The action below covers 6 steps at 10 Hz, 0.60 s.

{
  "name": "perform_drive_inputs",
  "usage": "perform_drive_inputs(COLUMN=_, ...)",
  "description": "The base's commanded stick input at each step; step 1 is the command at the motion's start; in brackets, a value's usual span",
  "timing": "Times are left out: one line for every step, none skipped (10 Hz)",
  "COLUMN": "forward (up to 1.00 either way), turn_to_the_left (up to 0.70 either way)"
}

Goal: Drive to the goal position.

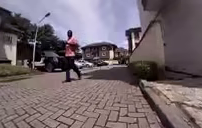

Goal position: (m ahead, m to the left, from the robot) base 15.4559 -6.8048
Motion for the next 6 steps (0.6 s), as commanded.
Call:
perform_drive_inputs(forward=0.5, turn_to_the_left=0.0)
perform_drive_inputs(forward=0.5, turn_to_the_left=0.0)
perform_drive_inputs(forward=0.5, turn_to_the_left=0.0)
perform_drive_inputs(forward=0.5, turn_to_the_left=0.0)
perform_drive_inputs(forward=0.5, turn_to_the_left=0.0)
perform_drive_inputs(forward=0.5, turn_to_the_left=0.0)
